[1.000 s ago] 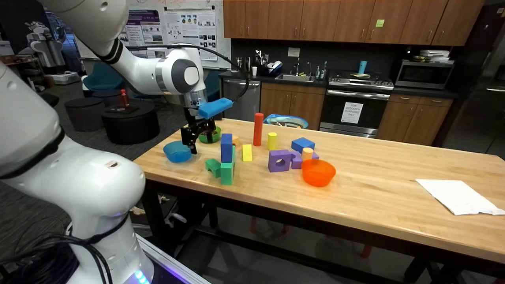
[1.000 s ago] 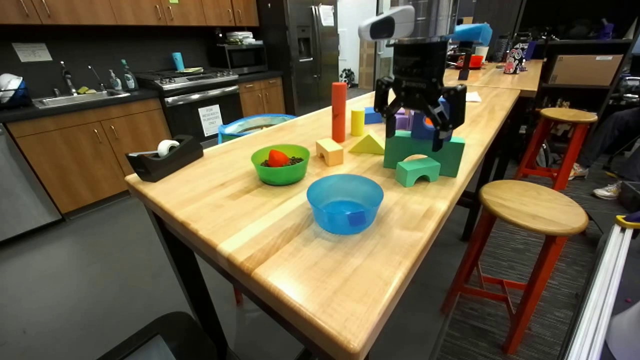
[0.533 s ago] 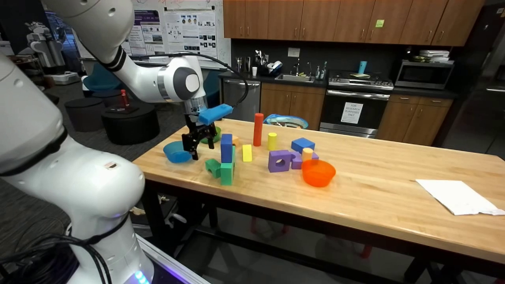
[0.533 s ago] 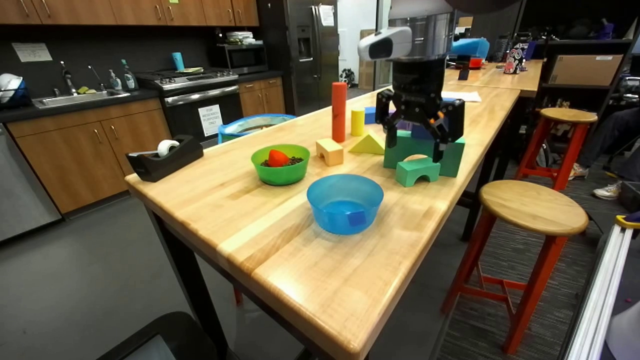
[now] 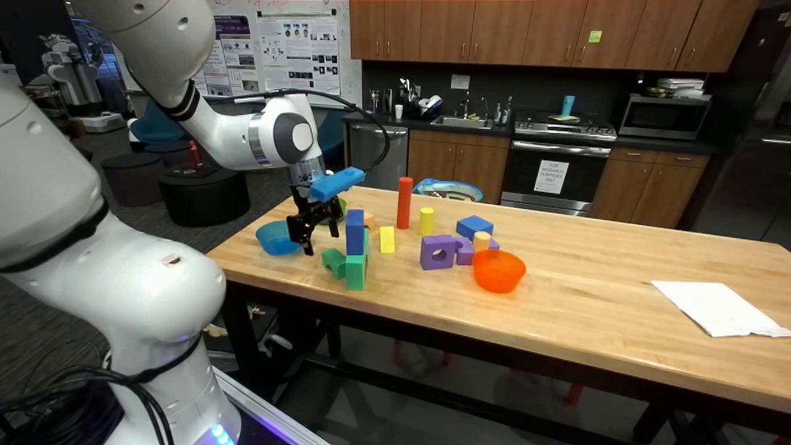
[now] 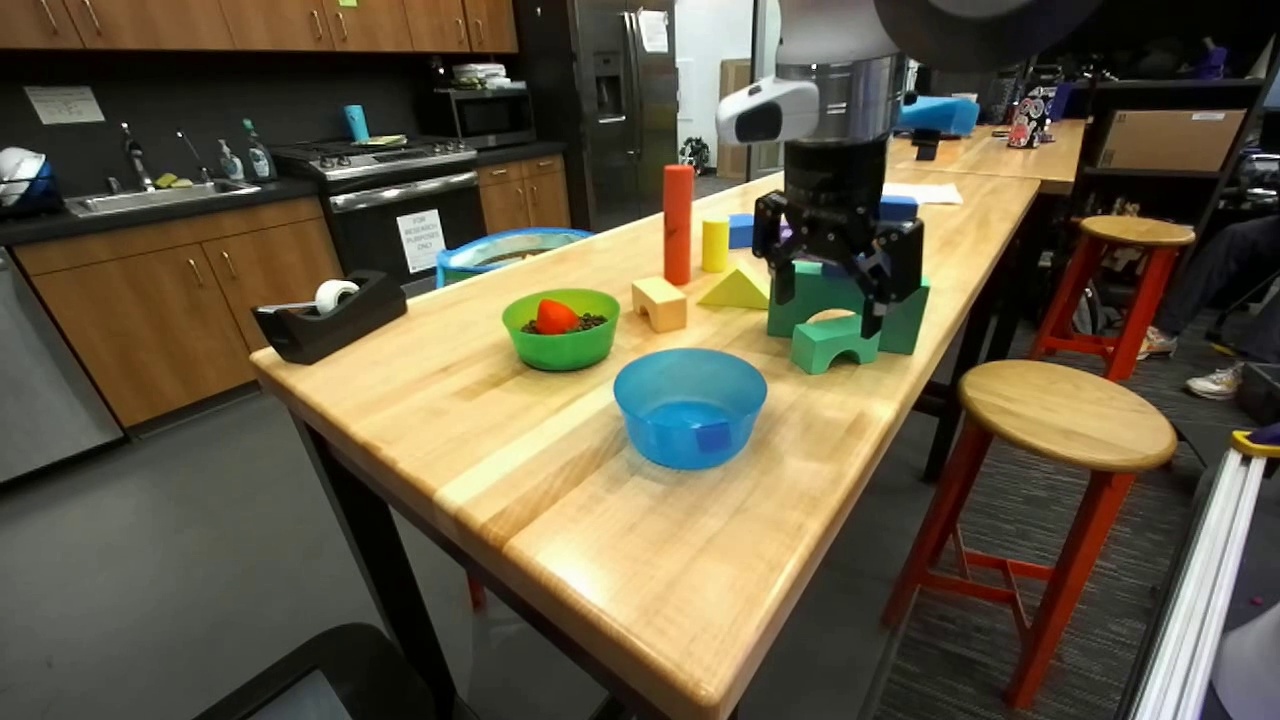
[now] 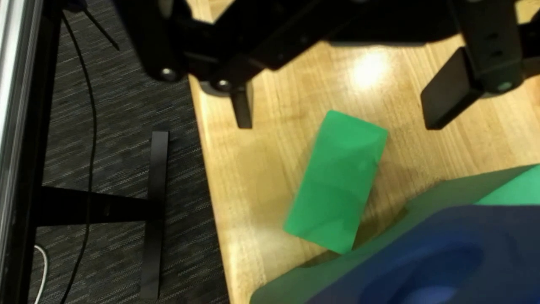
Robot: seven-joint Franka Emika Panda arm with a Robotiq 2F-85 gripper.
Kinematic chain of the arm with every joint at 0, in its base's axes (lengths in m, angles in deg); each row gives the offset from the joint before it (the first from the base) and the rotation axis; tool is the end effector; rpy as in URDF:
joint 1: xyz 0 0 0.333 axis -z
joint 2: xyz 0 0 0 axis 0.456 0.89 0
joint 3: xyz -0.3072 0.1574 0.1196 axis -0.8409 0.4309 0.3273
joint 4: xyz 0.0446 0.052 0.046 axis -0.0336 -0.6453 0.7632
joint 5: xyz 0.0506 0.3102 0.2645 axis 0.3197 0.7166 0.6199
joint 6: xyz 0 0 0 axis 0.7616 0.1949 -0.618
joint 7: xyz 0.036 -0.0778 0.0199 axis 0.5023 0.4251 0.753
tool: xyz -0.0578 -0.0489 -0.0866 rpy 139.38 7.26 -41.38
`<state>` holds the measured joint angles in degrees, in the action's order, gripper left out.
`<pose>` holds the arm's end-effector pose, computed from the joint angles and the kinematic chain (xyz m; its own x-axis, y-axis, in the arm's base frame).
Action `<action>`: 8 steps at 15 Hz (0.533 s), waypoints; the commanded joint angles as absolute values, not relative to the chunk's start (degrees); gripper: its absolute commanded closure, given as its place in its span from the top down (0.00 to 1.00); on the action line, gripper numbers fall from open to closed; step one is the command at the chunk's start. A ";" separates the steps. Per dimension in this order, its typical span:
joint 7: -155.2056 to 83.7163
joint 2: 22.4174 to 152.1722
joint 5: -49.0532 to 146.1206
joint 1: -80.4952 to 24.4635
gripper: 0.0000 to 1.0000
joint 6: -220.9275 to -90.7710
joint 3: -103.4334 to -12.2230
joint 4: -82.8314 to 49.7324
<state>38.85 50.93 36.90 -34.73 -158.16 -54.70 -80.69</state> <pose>0.3756 0.0411 0.3540 0.0477 0.9857 -0.1615 0.9981 -0.0406 0.0470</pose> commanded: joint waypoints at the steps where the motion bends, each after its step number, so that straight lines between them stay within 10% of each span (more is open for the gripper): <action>1: 36.21 52.38 34.65 -33.20 1.00 -160.10 -53.99 -80.79; 8: 35.51 53.83 34.35 -32.29 1.00 -160.98 -54.32 -80.73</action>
<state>36.94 53.11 35.81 -33.11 -159.53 -54.69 -80.76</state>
